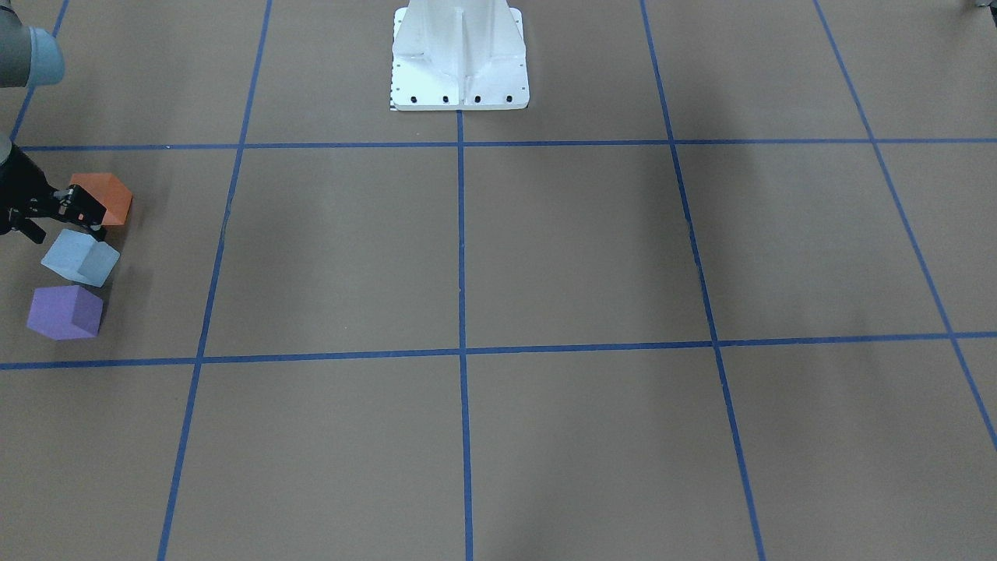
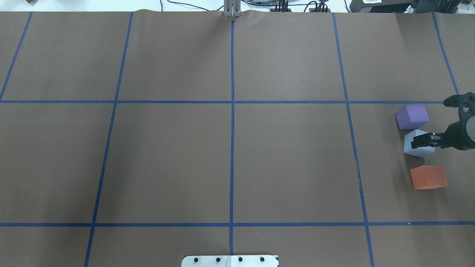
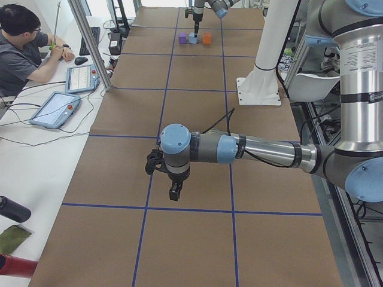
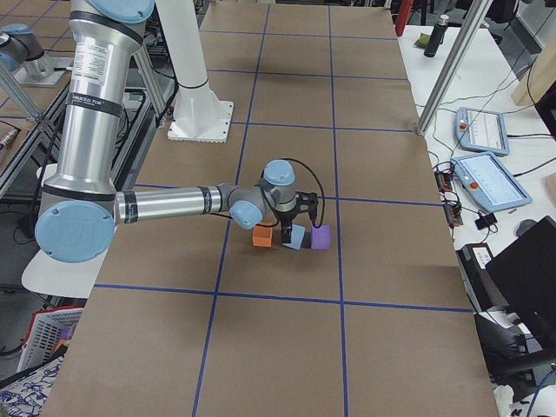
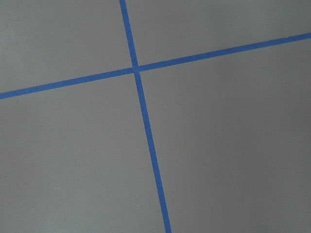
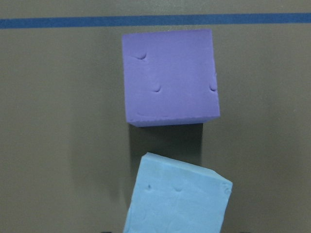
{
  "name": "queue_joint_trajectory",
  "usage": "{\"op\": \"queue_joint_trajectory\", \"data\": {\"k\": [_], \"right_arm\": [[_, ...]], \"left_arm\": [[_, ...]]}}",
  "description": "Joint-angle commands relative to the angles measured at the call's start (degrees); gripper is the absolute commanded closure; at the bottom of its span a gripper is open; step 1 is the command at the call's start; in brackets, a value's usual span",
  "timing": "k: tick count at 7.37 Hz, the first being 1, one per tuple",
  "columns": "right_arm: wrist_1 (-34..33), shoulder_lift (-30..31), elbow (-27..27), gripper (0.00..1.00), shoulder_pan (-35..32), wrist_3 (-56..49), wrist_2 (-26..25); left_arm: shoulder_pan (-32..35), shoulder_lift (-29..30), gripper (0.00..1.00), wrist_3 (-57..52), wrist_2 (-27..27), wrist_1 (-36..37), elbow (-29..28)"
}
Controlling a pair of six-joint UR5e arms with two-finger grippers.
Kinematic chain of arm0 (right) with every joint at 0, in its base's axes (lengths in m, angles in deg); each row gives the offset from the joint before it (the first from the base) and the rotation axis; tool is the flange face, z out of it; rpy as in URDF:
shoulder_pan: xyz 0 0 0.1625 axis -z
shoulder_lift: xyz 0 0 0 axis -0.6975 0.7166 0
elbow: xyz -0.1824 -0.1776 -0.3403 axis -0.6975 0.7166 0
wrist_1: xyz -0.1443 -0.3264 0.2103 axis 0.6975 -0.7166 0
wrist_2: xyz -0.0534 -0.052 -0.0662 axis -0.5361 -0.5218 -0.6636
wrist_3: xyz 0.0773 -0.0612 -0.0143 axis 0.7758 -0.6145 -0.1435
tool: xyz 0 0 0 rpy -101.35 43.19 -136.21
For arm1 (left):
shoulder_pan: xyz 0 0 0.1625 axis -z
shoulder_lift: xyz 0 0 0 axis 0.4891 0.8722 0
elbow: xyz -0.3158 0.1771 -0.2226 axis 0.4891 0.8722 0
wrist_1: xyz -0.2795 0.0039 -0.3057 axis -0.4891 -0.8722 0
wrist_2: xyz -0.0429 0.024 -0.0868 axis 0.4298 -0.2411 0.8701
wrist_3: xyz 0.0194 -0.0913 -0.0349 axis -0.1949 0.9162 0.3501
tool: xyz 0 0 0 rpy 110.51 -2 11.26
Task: Place blue block between orange and purple blocks
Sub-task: 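Open the right gripper and lift it away from the cubes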
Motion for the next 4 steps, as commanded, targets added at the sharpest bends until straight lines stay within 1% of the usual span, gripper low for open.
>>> {"op": "queue_joint_trajectory", "data": {"k": [1,2,3,4], "right_arm": [[-0.76,1.47,-3.24,0.0,-2.71,-1.95,2.38],[-1.89,1.74,-3.34,0.0,-6.56,-6.84,4.92],[-7.73,1.74,-4.3,0.0,-12.6,-16.63,8.6],[-15.71,2.44,-6.39,0.0,-19.54,-28.3,11.25]], "left_arm": [[-0.07,0.0,0.0,0.07,0.02,0.0,0.03],[-0.07,0.09,0.0,0.07,0.02,0.0,-0.23],[-0.07,0.09,0.0,0.07,0.02,0.0,-0.23],[-0.07,0.0,0.0,0.07,0.02,0.0,-0.06]]}}
